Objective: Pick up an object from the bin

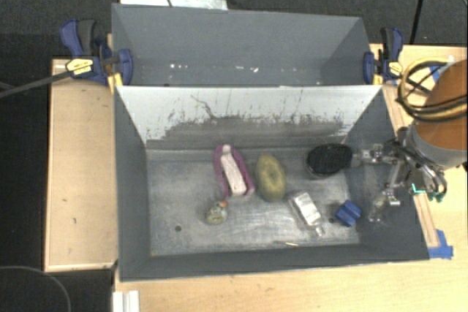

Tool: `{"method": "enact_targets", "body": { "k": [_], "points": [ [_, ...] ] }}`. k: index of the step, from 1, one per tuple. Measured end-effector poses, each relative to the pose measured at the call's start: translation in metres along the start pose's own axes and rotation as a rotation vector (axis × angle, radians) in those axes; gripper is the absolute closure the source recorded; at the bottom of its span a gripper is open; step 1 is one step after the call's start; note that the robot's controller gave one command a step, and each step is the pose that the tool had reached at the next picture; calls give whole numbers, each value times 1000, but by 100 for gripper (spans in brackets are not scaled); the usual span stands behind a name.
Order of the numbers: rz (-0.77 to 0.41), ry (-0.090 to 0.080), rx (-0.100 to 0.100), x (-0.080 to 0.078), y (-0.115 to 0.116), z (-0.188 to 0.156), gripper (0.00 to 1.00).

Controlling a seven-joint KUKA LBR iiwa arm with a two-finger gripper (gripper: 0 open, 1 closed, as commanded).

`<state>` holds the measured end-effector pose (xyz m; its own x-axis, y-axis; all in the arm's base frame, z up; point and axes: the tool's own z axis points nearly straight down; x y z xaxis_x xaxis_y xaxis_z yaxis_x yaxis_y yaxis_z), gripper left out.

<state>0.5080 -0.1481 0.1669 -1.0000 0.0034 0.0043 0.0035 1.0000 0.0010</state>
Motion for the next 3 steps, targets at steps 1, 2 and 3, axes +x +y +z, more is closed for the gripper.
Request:
{"method": "enact_targets", "body": {
  "k": [1,2,3],
  "points": [
    [-334,-4,1,-1,17,90,0],
    [-338,-8,3,-2,16,88,100],
    [-295,-15,6,-3,3,-72,100]
  ]
}}
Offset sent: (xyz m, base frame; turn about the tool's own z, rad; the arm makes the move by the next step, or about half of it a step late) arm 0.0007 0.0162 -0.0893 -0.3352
